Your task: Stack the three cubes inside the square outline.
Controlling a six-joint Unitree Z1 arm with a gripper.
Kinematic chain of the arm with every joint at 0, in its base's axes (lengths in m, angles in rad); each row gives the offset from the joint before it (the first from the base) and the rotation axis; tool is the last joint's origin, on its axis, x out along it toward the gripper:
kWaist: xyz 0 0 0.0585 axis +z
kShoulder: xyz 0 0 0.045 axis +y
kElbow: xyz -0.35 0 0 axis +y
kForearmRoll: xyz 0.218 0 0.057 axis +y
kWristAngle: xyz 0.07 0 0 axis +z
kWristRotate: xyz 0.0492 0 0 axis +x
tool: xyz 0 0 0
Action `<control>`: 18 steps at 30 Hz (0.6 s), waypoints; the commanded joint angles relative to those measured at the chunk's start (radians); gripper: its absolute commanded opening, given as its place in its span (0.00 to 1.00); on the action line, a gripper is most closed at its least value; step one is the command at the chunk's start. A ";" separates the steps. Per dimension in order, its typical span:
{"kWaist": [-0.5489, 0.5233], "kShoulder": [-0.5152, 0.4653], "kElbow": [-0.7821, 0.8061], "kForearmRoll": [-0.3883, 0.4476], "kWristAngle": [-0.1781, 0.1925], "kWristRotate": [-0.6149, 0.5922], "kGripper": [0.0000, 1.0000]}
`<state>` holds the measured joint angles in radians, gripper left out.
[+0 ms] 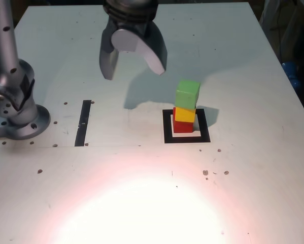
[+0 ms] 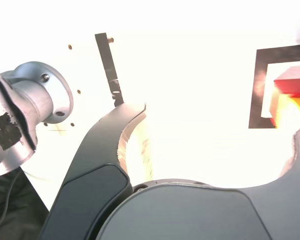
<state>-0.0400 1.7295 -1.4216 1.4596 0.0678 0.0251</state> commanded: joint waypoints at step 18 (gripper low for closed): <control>0.022 -0.155 0.481 -0.269 -0.043 0.009 1.00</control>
<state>-0.0194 1.5766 -0.9547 1.2057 0.0281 0.0312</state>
